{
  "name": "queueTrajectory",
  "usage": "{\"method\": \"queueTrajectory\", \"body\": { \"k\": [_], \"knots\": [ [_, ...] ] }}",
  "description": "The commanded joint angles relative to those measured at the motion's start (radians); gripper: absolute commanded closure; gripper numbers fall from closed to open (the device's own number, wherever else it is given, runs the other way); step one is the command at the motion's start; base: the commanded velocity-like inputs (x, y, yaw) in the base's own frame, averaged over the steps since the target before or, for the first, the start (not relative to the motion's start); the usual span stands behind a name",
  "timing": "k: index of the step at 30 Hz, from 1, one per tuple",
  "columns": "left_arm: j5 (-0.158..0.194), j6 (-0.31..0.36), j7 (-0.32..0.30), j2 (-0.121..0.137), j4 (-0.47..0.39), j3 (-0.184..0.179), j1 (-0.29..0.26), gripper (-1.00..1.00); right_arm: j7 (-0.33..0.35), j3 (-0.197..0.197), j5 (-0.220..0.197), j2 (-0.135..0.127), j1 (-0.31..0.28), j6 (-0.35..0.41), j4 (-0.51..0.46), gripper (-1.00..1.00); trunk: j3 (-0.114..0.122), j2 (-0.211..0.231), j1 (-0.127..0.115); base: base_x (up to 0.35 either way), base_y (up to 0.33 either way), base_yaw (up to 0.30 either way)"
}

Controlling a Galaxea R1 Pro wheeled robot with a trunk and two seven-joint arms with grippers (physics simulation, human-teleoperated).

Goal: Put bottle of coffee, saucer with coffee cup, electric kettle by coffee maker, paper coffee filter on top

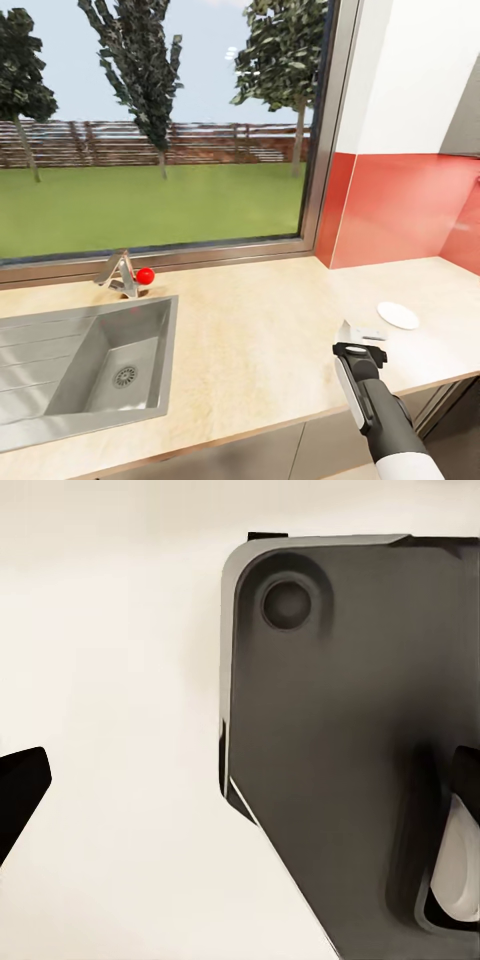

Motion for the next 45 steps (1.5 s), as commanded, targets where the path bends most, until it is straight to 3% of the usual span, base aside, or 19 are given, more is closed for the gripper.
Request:
{"method": "queueTrajectory", "body": {
  "k": [1, 17, 39, 45],
  "knots": [
    [0.009, -0.002, 0.000, 0.000, -0.001, -0.005, 0.000, -1.00, -0.003, -0.001, -0.001, 0.000, -0.001, 0.005, -0.001, -1.00, -0.002, -0.002, 0.001, 0.022, 0.000, -0.021],
    [0.009, -0.001, 0.001, 0.000, 0.000, -0.005, 0.000, -1.00, -0.003, -0.001, -0.001, 0.002, -0.001, 0.005, -0.001, -1.00, -0.007, -0.002, 0.001, 0.151, -0.037, -0.009],
    [0.010, -0.001, 0.002, 0.000, 0.000, -0.005, 0.000, -1.00, -0.003, -0.001, -0.001, 0.002, -0.001, 0.005, -0.001, -1.00, -0.013, -0.002, 0.001, 0.005, -0.002, -0.033],
    [0.010, -0.001, 0.002, 0.000, -0.001, -0.005, 0.000, -1.00, -0.003, -0.001, -0.001, 0.002, -0.001, 0.005, -0.001, -1.00, -0.037, -0.044, 0.024, 0.000, 0.000, -0.029]
  ]
}}
